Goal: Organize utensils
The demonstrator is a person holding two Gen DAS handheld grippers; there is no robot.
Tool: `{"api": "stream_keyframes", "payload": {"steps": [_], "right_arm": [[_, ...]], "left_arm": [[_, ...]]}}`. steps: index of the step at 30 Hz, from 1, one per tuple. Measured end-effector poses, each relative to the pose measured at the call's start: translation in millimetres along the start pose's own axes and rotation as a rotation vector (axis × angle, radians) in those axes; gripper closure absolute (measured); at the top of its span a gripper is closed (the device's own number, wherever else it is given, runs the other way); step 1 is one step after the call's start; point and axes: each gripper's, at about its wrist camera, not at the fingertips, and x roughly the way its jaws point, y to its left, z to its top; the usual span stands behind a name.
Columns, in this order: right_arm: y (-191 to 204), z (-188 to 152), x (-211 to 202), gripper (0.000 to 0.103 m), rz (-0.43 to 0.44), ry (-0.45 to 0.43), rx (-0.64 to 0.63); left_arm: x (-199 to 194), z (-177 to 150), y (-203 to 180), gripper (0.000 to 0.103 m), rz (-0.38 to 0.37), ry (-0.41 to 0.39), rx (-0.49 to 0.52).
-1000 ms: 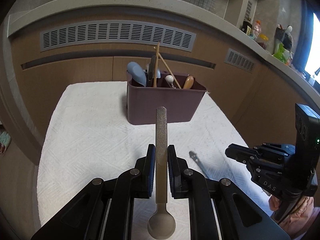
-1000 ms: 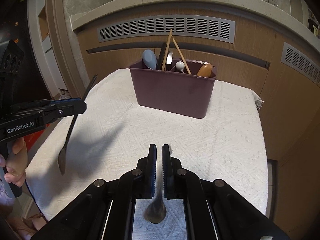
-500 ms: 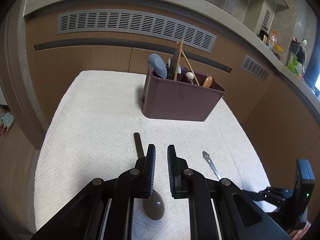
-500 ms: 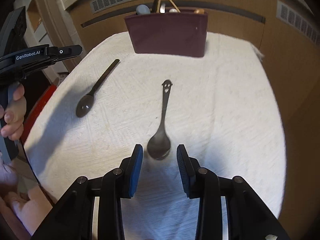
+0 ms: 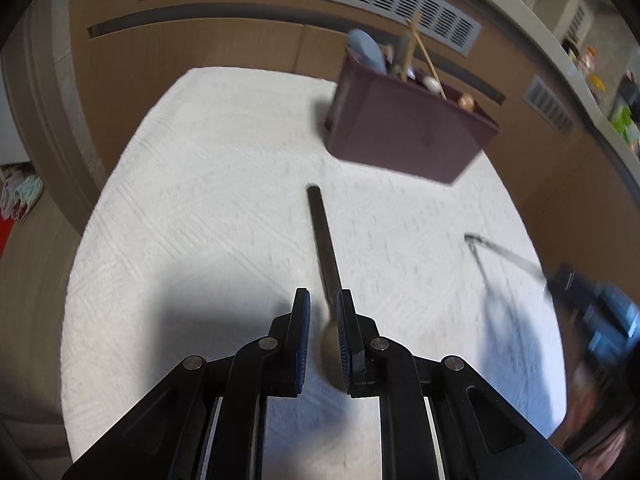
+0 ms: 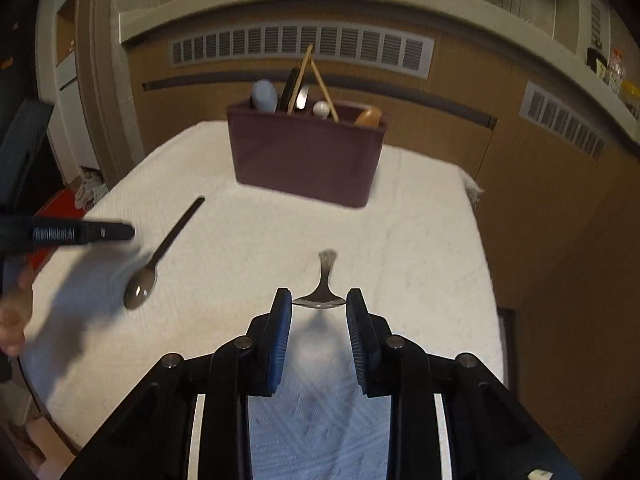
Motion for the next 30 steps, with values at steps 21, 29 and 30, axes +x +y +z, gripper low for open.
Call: {"api": "stream_keyframes", "payload": {"steps": [21,29,30], "right_arm": [[-13.6,49.0,-20.1,0.078,0.040,-0.118,0.026],[-16.6,46.7,-25.9,0.078,0.062,-0.139,0.031],[-16.5,46.7,-26.4,0.078,0.063,-0.138,0.030]], "left_arm": [[78.0,69.5,-23.2,0.087,0.119,0.271,0.169],[24.6,41.2,-25.0,0.091,0.010,0.002,0.099],[13.3,39.1,-24.6,0.091,-0.009,-0.045,0.079]]}}
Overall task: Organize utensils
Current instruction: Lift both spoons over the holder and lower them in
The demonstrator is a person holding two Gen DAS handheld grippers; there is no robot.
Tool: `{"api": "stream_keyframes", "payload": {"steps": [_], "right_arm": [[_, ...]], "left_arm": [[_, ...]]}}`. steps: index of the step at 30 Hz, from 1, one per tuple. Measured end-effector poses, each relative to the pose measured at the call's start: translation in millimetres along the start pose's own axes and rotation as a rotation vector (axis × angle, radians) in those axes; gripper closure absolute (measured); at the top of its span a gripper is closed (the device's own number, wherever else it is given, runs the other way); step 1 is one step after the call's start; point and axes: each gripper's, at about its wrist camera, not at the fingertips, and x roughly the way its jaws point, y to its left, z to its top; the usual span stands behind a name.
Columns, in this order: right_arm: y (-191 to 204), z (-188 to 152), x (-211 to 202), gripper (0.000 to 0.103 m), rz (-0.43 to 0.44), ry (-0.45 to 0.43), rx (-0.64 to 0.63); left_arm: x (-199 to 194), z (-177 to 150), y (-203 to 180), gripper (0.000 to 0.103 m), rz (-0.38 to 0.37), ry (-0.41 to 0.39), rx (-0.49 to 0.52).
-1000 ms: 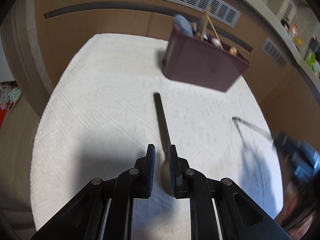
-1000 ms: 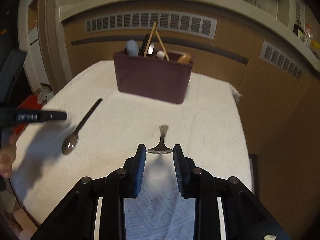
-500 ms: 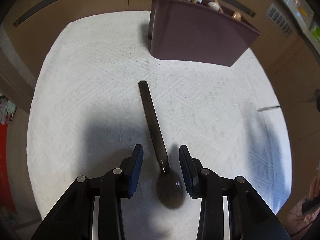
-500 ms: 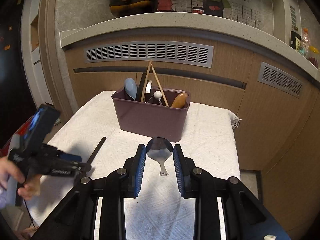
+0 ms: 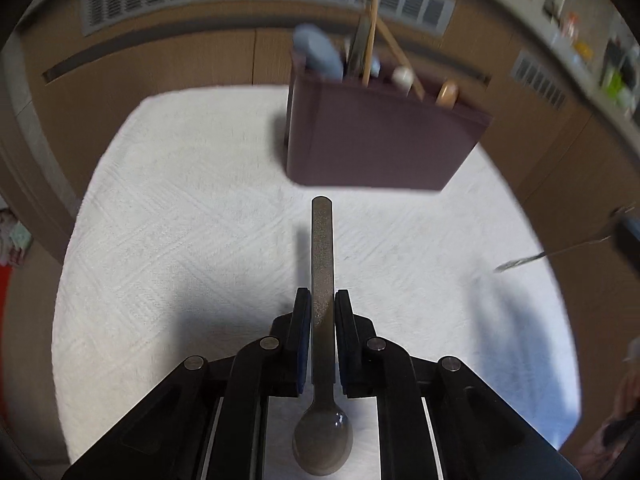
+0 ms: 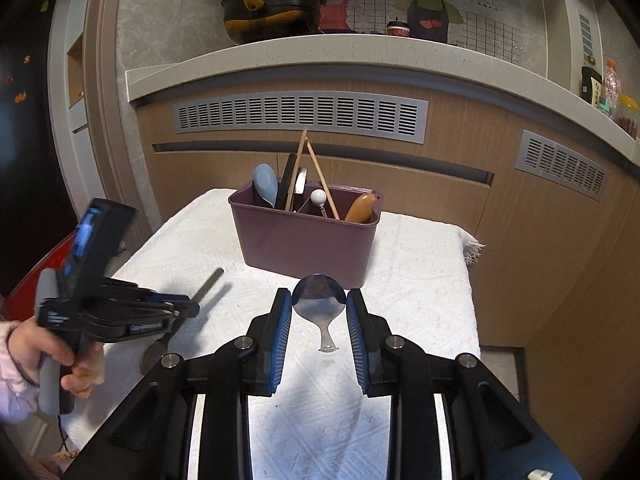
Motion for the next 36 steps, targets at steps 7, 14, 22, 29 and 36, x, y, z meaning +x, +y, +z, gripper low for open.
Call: {"api": "stream_keyframes", "payload": {"steps": [7,14,22,29,36], "right_arm": [[0.6,5.5,-5.1,0.078,0.015,-0.011,0.016],[-2.2,17.4,-12.1,0.078,0.027,-0.047,0.030],[-26.4,107.3,-42.7,0.078,0.068,-0.228,0.062],[-40.9,154.5,-15.1,0.078,0.059,-0.248,0.072],[-50.3,155.5,29.9,0.078,0.072,-0.164,0.094]], "left_arm": [[-61.5,8.7,-8.3,0.091,-0.056,-0.269,-0.009],[-93.2,39.6,-20.4,0.091,-0.107,-0.437,-0.003],[-140.2,122.6,-43.4,0.090,-0.136,-0.829,0.035],[-109.2,166.6,-43.9,0.090,-0.124,-0.883,0.033],[-54.5,179.2,-32.2,0.090,-0.121,-0.815,-0.006]]}}
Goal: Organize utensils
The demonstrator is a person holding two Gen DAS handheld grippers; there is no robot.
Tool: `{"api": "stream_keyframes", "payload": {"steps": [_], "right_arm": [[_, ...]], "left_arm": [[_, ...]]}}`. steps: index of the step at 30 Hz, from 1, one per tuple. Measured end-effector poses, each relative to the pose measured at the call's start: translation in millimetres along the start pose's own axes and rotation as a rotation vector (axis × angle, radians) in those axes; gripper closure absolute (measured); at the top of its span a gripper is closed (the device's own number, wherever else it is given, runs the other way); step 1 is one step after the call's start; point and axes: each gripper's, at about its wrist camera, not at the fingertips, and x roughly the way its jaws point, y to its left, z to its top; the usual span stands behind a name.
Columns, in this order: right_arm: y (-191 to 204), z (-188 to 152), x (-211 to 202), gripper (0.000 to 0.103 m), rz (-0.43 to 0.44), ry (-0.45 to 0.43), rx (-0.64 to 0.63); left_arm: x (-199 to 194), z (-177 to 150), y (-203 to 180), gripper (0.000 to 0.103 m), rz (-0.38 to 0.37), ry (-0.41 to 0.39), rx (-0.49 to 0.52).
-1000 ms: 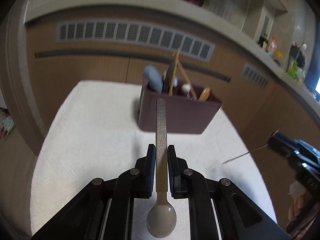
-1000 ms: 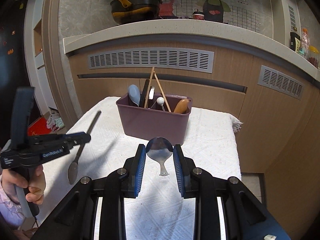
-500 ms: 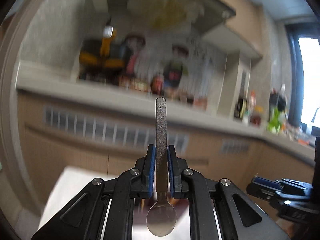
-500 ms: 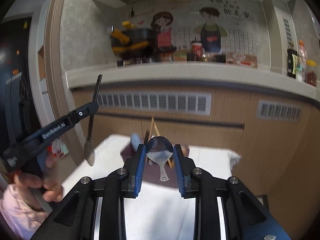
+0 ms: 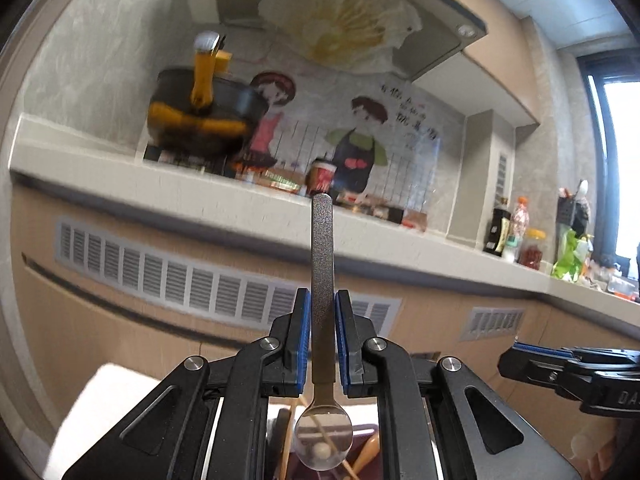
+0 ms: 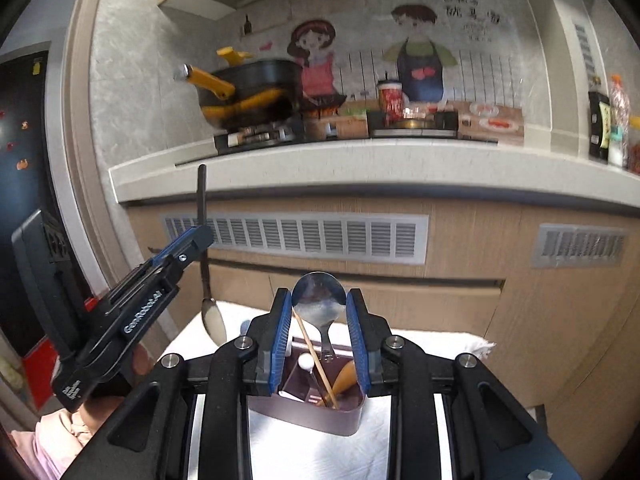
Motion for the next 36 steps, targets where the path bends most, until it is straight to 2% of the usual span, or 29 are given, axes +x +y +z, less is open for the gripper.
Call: {"api": "stream_keyframes", "payload": {"steps": [7,9,12,14,16,19,22,24,26,28,30,33,36], "right_arm": [[-4.6,-14.6,41.7,0.078,0.024,0.106,0.019],[-4.9,-18.9,51.7,0.078,0.050,0.141,0.035],[-11.7,-28.0,75.5,0.076,0.094,0.237,0.076],[-17.0,-34.8,93.3,0.066,0.110,0.280,0.102],[-22.5,-41.3,105.1,0.055,0.101,0.292,0.124],[-27.1,-51.3,109.1,0.055,0.091,0.298,0.137],[-26.7,-58.5,94.3,0.055,0.058,0.263,0.138],[-23.2,-63.3,78.1,0.051,0.022,0.221,0.128],[-15.2,-70.1,56.2,0.040,-0.024,0.177,0.115],[-5.0,-80.0,31.6,0.021,-0.068,0.134,0.100],[3.7,-88.8,10.5,0.010,-0.083,0.114,0.098],[15.3,-106.9,-21.4,0.003,-0.103,0.100,0.121],[29.1,-130.4,-53.2,0.000,-0.200,0.072,0.100]], "left_arm": [[28.4,-47.6,25.2,0.090,0.019,0.076,-0.037],[34.4,-63.6,32.2,0.090,0.024,0.124,-0.054],[39.2,-86.8,41.1,0.080,0.038,0.219,-0.080],[41.4,-95.8,44.5,0.060,0.046,0.276,-0.089],[37.6,-99.6,45.7,0.057,0.062,0.309,-0.095],[23.9,-97.3,41.8,0.055,0.064,0.340,-0.083],[0.3,-91.9,33.7,0.044,0.076,0.358,-0.051],[-19.4,-89.2,27.2,0.042,0.074,0.375,-0.033],[-40.4,-87.6,20.7,0.039,0.089,0.390,-0.005],[-66.2,-90.8,12.8,0.036,0.123,0.401,0.049],[-91.1,-97.4,6.3,0.031,0.154,0.412,0.097],[-128.6,-106.4,-0.9,0.024,0.182,0.439,0.122],[-166.3,-113.9,-7.6,0.015,0.207,0.453,0.104]]}}
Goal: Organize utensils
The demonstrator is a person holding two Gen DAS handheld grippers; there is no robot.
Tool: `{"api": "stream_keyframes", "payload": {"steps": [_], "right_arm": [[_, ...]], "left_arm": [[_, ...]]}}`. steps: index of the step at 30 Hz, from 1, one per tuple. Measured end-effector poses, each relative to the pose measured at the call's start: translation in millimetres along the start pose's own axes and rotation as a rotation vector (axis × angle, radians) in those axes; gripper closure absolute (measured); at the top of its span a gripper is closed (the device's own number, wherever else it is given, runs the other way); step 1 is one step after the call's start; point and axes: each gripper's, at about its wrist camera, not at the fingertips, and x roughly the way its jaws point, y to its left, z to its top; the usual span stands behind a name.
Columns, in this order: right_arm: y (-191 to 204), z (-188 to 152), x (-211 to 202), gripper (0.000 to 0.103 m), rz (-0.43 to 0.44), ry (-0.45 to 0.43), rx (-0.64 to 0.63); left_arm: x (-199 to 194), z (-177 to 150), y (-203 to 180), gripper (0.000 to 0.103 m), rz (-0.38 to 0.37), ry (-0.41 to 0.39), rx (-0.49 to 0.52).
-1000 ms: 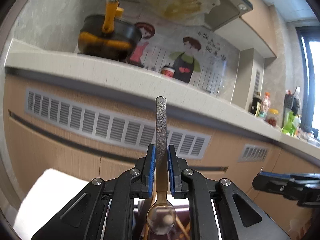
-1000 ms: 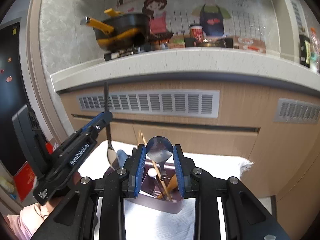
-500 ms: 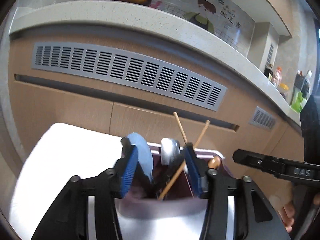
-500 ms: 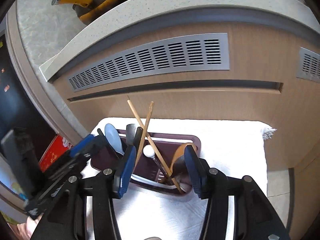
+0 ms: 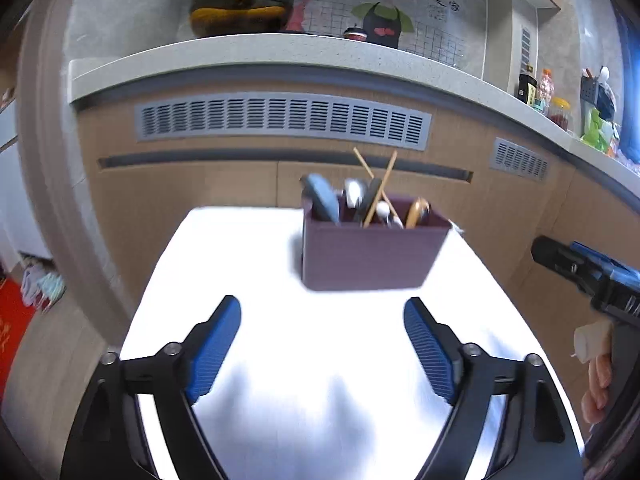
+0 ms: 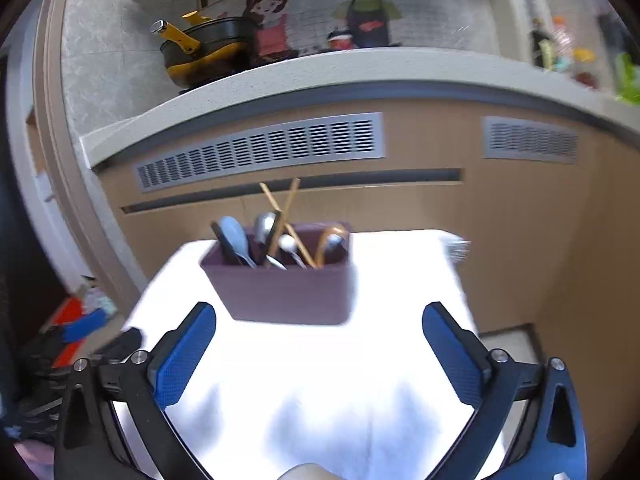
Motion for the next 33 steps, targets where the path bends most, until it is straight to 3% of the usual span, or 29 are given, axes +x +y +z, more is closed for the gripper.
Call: {"api": "stream_keyframes", "payload": {"steps": [4,7,33], "right_arm": [[10.8,-35.7,-33.4,0.000,-0.150,-0.045,-0.066],[14.6,-50.0,-47.4,0.000,-0.192,-0.070,-0.079],[7.4,-63.7,-53.4,0.000,-0.145,-0.037,-0.076]], "left_arm": [[-30.0,-20.7,-12.4,0.009,0.045,-0.026,0.020],[-45.7,-28.3,-19.5,0.009,0.051,-0.056,0.025],[-41.6,-23.9,-25.2,0.008,0.053,-0.019,0.041]]}}
